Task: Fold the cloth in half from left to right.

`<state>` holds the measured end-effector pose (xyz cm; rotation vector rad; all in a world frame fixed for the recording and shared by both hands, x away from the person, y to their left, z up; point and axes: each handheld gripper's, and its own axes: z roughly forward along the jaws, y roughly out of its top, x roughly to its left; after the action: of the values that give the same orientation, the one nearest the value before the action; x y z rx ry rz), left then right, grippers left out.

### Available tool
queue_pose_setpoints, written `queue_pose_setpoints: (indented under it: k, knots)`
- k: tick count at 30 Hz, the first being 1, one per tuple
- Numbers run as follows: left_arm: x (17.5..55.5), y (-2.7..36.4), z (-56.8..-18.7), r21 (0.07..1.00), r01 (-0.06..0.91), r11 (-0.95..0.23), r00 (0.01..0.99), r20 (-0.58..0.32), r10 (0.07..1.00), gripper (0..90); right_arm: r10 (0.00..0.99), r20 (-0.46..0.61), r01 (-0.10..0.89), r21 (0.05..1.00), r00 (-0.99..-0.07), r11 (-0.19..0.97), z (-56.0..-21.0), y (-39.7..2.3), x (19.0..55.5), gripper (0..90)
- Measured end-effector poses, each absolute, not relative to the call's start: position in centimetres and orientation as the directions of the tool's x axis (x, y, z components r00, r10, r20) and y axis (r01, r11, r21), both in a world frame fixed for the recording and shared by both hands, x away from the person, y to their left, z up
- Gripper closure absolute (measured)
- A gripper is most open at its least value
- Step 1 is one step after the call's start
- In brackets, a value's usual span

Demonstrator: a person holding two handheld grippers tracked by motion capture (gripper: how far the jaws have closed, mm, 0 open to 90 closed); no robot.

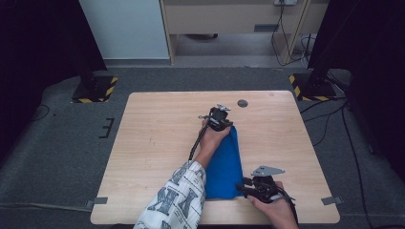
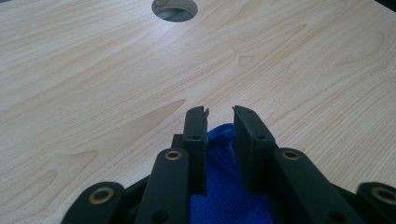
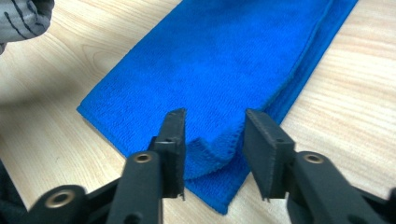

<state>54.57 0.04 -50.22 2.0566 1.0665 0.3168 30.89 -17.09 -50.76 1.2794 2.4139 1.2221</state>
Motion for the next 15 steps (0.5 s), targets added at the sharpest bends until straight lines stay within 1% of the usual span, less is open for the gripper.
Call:
queue_pose_setpoints:
  k: [1, 2, 4, 7, 9, 10, 12, 15]
  knots:
    - [54.54, -0.05, -50.27, 0.733, 0.583, -0.35, 0.622, -0.126, 0.773, 78.5, 0.745, 0.237, 0.632, 0.714, -0.624, 0.302, -50.75, -17.03, 30.82, 57.0]
    - [54.51, -0.16, -50.35, 0.728, 0.584, -0.359, 0.625, -0.121, 0.771, 79.5, 0.742, 0.24, 0.633, 0.711, -0.626, 0.305, -50.75, -16.94, 30.78, 57.2]
    - [54.45, -0.29, -50.44, 0.726, 0.585, -0.363, 0.629, -0.123, 0.768, 80.5, 0.737, 0.229, 0.624, 0.715, -0.636, 0.316, -50.79, -16.75, 30.75, 60.9]
    - [54.35, -0.48, -50.42, 0.731, 0.579, -0.362, 0.632, -0.122, 0.765, 81.6, 0.734, 0.221, 0.62, 0.713, -0.643, 0.328, -50.8, -16.52, 30.62, 71.0]
    - [54.3, -0.58, -50.41, 0.731, 0.577, -0.365, 0.638, -0.123, 0.76, 82.5, 0.724, 0.218, 0.614, 0.713, -0.654, 0.339, -50.73, -16.55, 30.56, 79.8]
    - [54.28, -0.62, -50.42, 0.73, 0.577, -0.366, 0.639, -0.123, 0.76, 82.7, 0.726, 0.215, 0.613, 0.713, -0.653, 0.34, -50.72, -16.59, 30.56, 82.1]
    - [54.27, -0.66, -50.43, 0.732, 0.578, -0.361, 0.638, -0.129, 0.76, 82.5, 0.729, 0.219, 0.619, 0.709, -0.649, 0.338, -50.7, -16.67, 30.55, 84.3]
    - [54.29, -0.65, -50.4, 0.737, 0.578, -0.351, 0.628, -0.128, 0.768, 78.3, 0.739, 0.21, 0.622, 0.706, -0.64, 0.338, -50.73, -16.95, 30.61, 82.4]
